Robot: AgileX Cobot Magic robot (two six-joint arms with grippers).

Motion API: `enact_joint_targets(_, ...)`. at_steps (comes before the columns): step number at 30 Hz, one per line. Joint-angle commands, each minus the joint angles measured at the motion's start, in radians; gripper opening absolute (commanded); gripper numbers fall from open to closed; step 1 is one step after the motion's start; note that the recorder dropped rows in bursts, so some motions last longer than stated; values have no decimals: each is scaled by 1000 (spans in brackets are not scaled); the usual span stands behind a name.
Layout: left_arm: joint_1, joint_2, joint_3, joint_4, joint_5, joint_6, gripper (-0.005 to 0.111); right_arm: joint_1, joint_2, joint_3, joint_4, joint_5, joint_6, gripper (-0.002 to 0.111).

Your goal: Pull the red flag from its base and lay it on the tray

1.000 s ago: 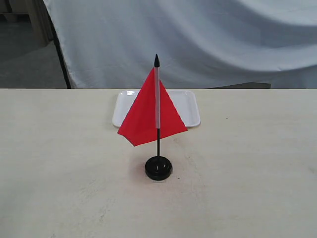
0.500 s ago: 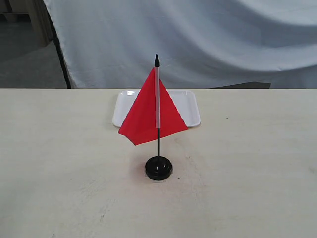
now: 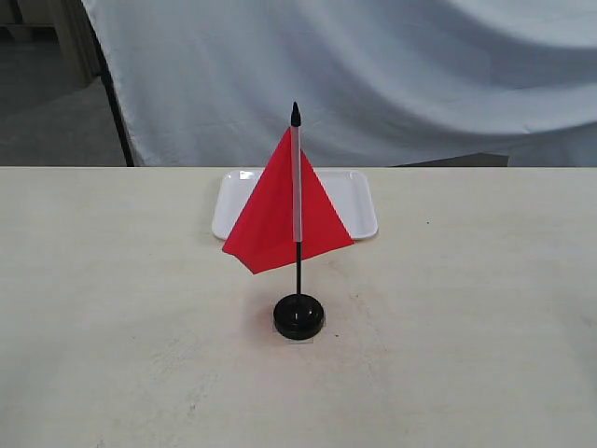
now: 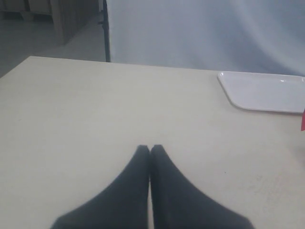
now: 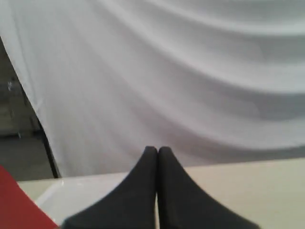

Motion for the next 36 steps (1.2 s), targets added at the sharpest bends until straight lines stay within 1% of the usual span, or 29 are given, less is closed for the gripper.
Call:
enact_joint_targets(1,-4,-2,2,0,-5,5,0,4,332,2,-32,-193,-58,-1)
enact_joint_targets(4,-4,-2,2,0,-5,5,0,4,550,-19,-108,-281,-62,-1)
enact_joint_targets(7,-4,-2,2,0,-5,5,0,4,744,-96,-244,-288,-57,-1)
enact_joint_targets(10,-4,-2,2,0,-5,5,0,4,865,-154,-335,-289,-32,-1)
enact_joint_targets(12,-4,-2,2,0,-5,5,0,4,904,-177,-417,-289,-16,-1)
enact_joint_targets(15,-4,-2,2,0,-5,5,0,4,903,-193,-510,-289,3,-1)
enact_joint_targets(23,-4,-2,2,0,-5,5,0,4,894,-195,-522,-289,7,-1)
enact_joint_targets(24,-4,-2,2,0,-5,5,0,4,894,-195,-522,-289,9,1)
enact_joint_targets(26,-4,-2,2,0,-5,5,0,4,894,-200,-522,-289,22,11)
enact_joint_targets(27,-4,-2,2,0,-5,5,0,4,894,-204,-522,-289,34,20)
enact_joint_targets(28,-4,-2,2,0,-5,5,0,4,894,-206,-522,-289,48,34)
enact_joint_targets(30,-4,-2,2,0,-5,5,0,4,894,-210,-525,-289,55,67)
enact_joint_targets(32,-4,-2,2,0,-5,5,0,4,894,-213,-559,-289,51,105)
enact_joint_targets(33,-4,-2,2,0,-5,5,0,4,894,-218,-590,-289,46,104)
enact_joint_targets(34,-4,-2,2,0,-5,5,0,4,894,-236,-664,-289,54,101)
enact_joint_targets(36,-4,-2,2,0,-5,5,0,23,894,-256,-682,-289,67,100)
